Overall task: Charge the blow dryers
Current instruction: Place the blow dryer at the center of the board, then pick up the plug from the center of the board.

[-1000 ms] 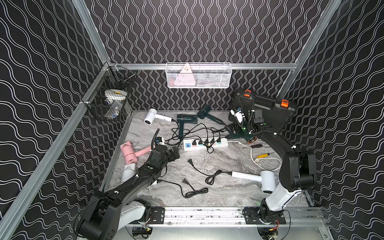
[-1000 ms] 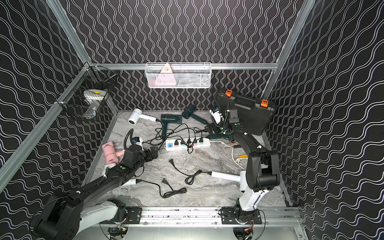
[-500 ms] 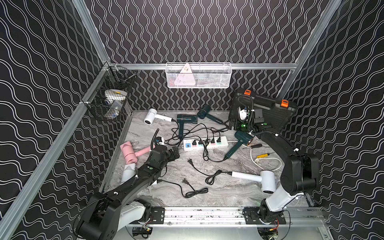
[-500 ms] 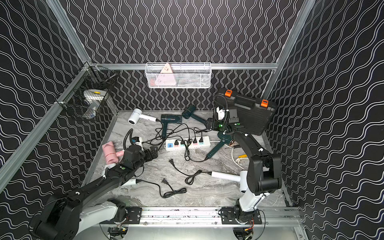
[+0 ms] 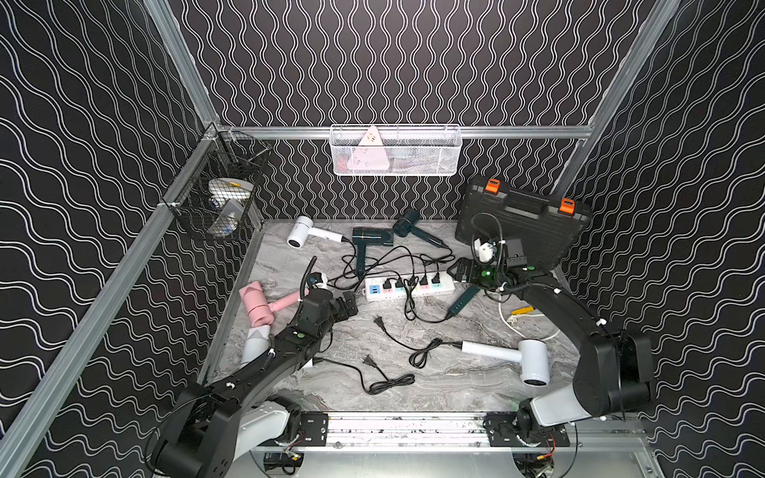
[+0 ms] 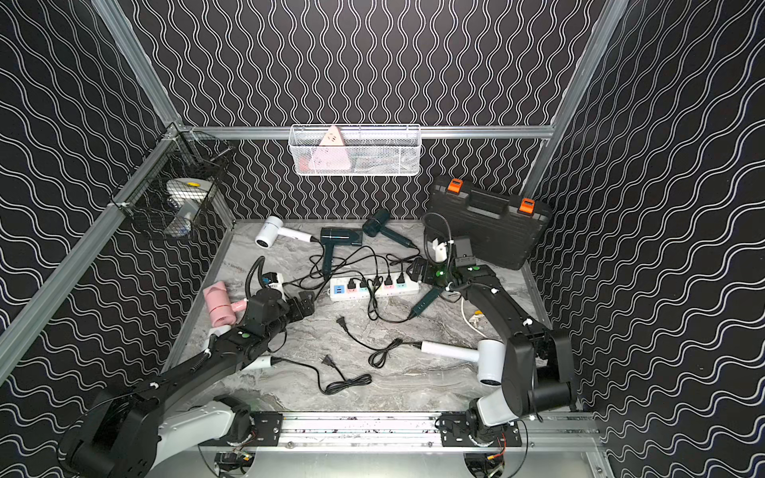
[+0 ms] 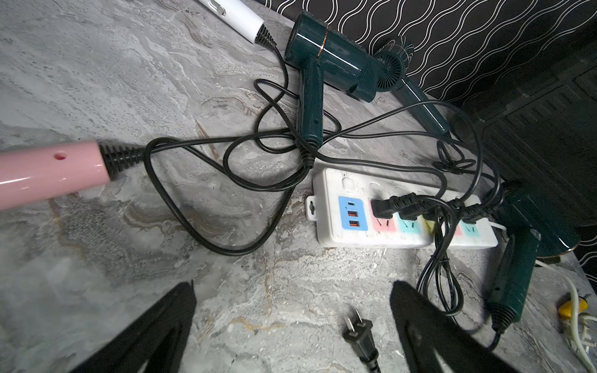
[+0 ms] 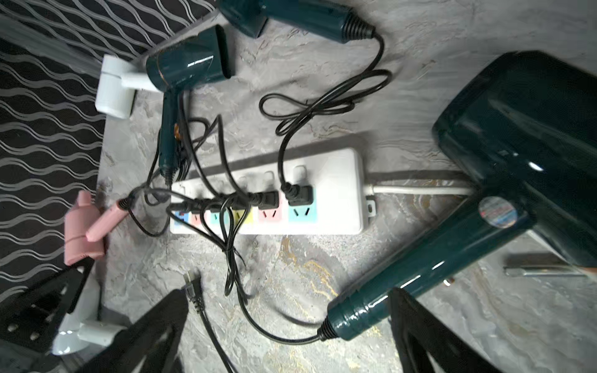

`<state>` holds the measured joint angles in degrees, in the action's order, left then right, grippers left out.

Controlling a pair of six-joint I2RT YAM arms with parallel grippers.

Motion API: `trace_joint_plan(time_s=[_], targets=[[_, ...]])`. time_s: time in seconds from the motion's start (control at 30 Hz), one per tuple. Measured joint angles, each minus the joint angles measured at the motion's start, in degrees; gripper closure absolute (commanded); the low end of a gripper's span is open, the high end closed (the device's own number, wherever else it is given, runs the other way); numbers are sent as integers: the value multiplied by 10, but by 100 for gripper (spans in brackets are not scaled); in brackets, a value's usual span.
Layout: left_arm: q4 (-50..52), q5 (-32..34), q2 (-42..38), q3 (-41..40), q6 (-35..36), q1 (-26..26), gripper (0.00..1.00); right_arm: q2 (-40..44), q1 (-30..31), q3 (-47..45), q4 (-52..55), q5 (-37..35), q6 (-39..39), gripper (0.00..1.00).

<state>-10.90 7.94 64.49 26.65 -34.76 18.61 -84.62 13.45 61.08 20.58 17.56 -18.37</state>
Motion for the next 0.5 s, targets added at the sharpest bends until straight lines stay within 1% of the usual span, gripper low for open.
trace_joint_plan(time_s=[0.1,0.2,0.27,0.33,0.37,0.4,0.5], targets=[[0,1,-2,-1,0,0,1,9,-3,-27,1,-9,1,0],[0,3,-2,-1,0,0,1,8,-19,-37,0,23,-7,0],[0,4,-2,-1,0,0,1,11,-11,-51,-8,50,-14,2],[0,7,-2,-1,0,0,1,11,16,-56,-7,58,-16,6],[0,7,-1,-1,0,0,1,12,33,-56,-8,58,-16,6],[0,7,1,-1,0,0,1,12,54,-55,-9,56,-15,7],[0,7,12,0,0,0,1,9,129,-53,-9,28,-4,12]])
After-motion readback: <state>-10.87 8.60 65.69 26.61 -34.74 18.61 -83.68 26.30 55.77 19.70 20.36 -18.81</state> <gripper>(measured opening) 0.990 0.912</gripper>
